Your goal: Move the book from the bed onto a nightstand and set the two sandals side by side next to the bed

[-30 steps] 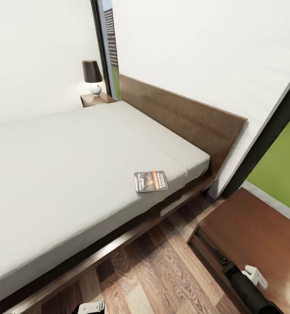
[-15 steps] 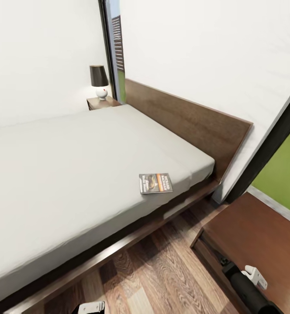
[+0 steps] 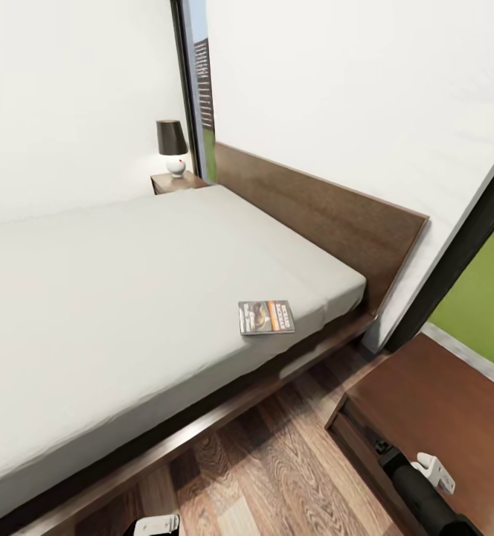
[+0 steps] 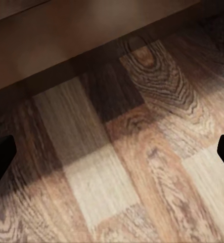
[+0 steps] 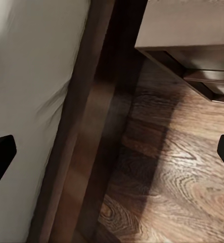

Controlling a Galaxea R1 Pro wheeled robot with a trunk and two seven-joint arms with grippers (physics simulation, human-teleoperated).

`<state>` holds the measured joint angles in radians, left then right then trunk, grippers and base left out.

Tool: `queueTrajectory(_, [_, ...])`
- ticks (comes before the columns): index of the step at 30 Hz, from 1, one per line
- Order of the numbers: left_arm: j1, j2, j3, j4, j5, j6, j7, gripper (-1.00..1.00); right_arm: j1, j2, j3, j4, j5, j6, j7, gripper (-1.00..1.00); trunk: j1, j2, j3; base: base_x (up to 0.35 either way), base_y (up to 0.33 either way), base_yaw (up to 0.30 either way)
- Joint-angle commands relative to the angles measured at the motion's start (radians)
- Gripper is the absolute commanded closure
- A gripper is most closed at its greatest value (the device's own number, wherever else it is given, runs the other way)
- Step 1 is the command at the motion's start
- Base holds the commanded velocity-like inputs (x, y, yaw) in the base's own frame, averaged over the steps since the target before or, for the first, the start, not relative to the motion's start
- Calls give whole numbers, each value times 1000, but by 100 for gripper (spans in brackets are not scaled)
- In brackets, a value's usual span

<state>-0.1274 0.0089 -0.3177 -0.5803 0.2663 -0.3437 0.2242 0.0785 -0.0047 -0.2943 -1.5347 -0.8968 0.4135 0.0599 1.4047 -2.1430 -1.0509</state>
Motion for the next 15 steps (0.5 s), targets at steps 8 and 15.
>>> queueTrajectory(8, [-1,0,-16,2,7,-3,7,-100,0,0,-3,-1,-4,5,3,-100,0,0,13,0,0,0])
queueTrajectory(15, [-1,0,-17,2,7,-2,10,-100,0,0,-3,-1,-4,4,3,-100,0,0,24,0,0,0])
